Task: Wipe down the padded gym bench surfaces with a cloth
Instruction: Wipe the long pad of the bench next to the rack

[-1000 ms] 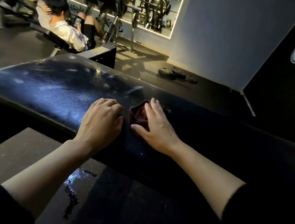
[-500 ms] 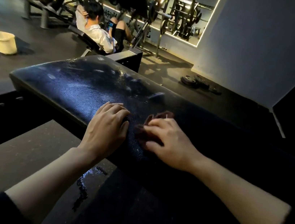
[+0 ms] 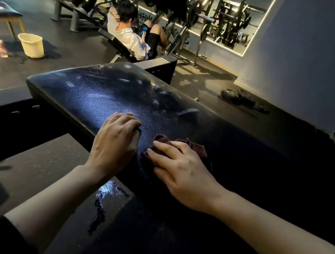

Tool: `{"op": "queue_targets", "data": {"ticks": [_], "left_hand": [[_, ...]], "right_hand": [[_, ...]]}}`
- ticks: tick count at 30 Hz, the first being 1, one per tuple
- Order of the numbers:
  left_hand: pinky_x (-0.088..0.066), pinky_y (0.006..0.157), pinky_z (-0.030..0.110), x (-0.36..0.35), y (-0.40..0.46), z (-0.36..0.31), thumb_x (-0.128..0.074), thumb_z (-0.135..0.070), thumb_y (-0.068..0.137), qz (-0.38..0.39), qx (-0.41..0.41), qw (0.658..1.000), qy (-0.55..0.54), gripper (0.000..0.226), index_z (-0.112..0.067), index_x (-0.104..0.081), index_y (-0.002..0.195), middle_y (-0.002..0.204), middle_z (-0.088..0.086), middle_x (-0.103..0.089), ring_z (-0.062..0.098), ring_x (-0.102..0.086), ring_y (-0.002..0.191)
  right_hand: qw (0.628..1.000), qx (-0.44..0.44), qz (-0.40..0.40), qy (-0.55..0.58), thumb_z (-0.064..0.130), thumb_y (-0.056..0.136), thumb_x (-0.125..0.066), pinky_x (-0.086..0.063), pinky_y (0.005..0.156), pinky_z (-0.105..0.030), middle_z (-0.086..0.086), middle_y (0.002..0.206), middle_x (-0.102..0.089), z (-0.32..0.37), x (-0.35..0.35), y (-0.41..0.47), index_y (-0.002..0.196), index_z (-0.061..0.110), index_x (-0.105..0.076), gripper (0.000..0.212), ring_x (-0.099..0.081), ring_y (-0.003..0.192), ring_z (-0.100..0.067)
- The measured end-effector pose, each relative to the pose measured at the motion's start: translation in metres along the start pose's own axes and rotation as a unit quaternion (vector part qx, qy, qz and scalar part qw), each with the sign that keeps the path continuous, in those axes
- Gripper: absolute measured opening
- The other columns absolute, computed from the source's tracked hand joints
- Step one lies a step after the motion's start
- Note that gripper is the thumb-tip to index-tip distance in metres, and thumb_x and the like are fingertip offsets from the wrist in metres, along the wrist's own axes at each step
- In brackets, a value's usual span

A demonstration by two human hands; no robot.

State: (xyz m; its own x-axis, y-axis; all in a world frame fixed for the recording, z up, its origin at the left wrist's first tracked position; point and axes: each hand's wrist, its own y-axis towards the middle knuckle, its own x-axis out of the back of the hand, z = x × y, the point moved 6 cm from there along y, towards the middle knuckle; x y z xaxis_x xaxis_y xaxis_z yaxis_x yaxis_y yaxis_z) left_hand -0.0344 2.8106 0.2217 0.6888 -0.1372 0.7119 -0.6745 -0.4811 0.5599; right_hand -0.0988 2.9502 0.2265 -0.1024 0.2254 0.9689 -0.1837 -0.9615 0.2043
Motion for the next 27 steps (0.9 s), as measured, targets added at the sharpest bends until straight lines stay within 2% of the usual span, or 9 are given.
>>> {"op": "queue_targets", "data": {"ticks": [3, 7, 9, 12, 15, 20, 22, 24, 27], "left_hand": [[-0.038, 0.102, 0.035, -0.006, 0.013, 0.001, -0.051, -0.024, 0.081, 0.042, -0.022, 0.999, 0.013, 0.031, -0.007, -0.071, 0.098, 0.106, 0.008, -0.07, 0.026, -0.057, 0.114], [-0.04, 0.1, 0.034, -0.009, 0.031, -0.003, -0.052, -0.029, 0.079, 0.102, -0.049, 0.993, 0.038, 0.036, -0.009, -0.072, 0.101, 0.11, 0.006, -0.069, 0.027, -0.057, 0.113], [-0.04, 0.097, 0.031, -0.005, 0.041, -0.002, -0.058, -0.025, 0.083, 0.099, -0.048, 0.993, 0.045, 0.03, -0.009, -0.072, 0.103, 0.111, 0.007, -0.068, 0.028, -0.058, 0.111], [-0.037, 0.096, 0.03, -0.009, 0.059, -0.003, -0.066, -0.017, 0.084, 0.098, -0.045, 0.993, 0.047, 0.027, -0.009, -0.07, 0.11, 0.118, 0.006, -0.066, 0.027, -0.056, 0.113], [-0.041, 0.091, 0.031, -0.032, 0.072, -0.001, -0.063, -0.017, 0.086, 0.129, -0.048, 0.99, 0.039, 0.024, -0.01, -0.07, 0.108, 0.116, 0.008, -0.066, 0.029, -0.058, 0.108], [-0.045, 0.092, 0.036, -0.055, 0.073, 0.008, -0.039, -0.039, 0.09, 0.167, -0.046, 0.984, 0.052, 0.041, -0.02, -0.062, 0.117, 0.125, 0.001, -0.059, 0.026, -0.055, 0.109], [-0.043, 0.096, 0.037, -0.056, 0.073, 0.009, -0.033, -0.043, 0.089, 0.168, -0.046, 0.983, 0.063, 0.047, -0.023, -0.058, 0.123, 0.129, -0.001, -0.056, 0.024, -0.052, 0.112], [-0.041, 0.098, 0.036, -0.059, 0.074, 0.009, -0.031, -0.044, 0.089, 0.174, -0.045, 0.981, 0.07, 0.049, -0.024, -0.055, 0.127, 0.13, -0.002, -0.054, 0.022, -0.05, 0.114], [-0.036, 0.1, 0.033, -0.06, 0.074, 0.009, -0.027, -0.047, 0.089, 0.183, -0.048, 0.98, 0.068, 0.056, -0.024, -0.053, 0.132, 0.133, -0.001, -0.052, 0.021, -0.047, 0.118]], "right_hand": [[0.999, -0.038, 0.009, -0.019, 0.044, 0.092, -0.03, -0.032, 0.109, -0.043, -0.001, 0.146, -0.044, -0.048, -0.002, 0.04, 0.134, 0.03, -0.054, 0.05, -0.04, 0.129, -0.029], [0.976, -0.214, -0.024, -0.033, 0.028, 0.099, -0.041, -0.02, 0.113, -0.032, -0.004, 0.15, -0.039, -0.121, -0.004, 0.085, 0.138, 0.025, -0.05, 0.039, -0.033, 0.132, -0.031], [0.983, -0.182, -0.031, -0.004, 0.027, 0.098, -0.045, -0.019, 0.111, -0.03, -0.002, 0.146, -0.043, -0.101, -0.006, 0.081, 0.136, 0.022, -0.052, 0.038, -0.035, 0.129, -0.029], [0.997, -0.028, -0.044, 0.053, 0.026, 0.095, -0.048, -0.024, 0.109, -0.03, -0.002, 0.14, -0.05, -0.04, -0.001, 0.048, 0.133, 0.016, -0.056, 0.04, -0.038, 0.124, -0.023], [0.998, 0.017, -0.004, 0.054, 0.028, 0.093, -0.045, -0.027, 0.111, -0.033, -0.004, 0.141, -0.05, -0.059, 0.002, 0.051, 0.13, 0.018, -0.059, 0.04, -0.04, 0.126, -0.023], [0.959, -0.276, -0.049, -0.029, 0.026, 0.098, -0.041, -0.024, 0.111, -0.042, -0.005, 0.143, -0.045, -0.21, 0.001, 0.099, 0.128, 0.021, -0.059, 0.035, -0.035, 0.131, -0.029], [0.939, -0.335, -0.065, -0.033, 0.025, 0.097, -0.039, -0.029, 0.107, -0.041, -0.01, 0.135, -0.051, -0.23, -0.001, 0.115, 0.121, 0.017, -0.062, 0.034, -0.04, 0.125, -0.032], [0.95, -0.306, -0.051, -0.029, 0.025, 0.097, -0.039, -0.029, 0.106, -0.04, -0.01, 0.132, -0.053, -0.207, -0.006, 0.138, 0.12, 0.015, -0.062, 0.034, -0.041, 0.124, -0.03], [0.989, -0.141, -0.029, -0.03, 0.023, 0.098, -0.043, -0.02, 0.109, -0.03, -0.005, 0.14, -0.048, -0.13, -0.016, 0.147, 0.127, 0.012, -0.059, 0.035, -0.036, 0.13, -0.027]]}}
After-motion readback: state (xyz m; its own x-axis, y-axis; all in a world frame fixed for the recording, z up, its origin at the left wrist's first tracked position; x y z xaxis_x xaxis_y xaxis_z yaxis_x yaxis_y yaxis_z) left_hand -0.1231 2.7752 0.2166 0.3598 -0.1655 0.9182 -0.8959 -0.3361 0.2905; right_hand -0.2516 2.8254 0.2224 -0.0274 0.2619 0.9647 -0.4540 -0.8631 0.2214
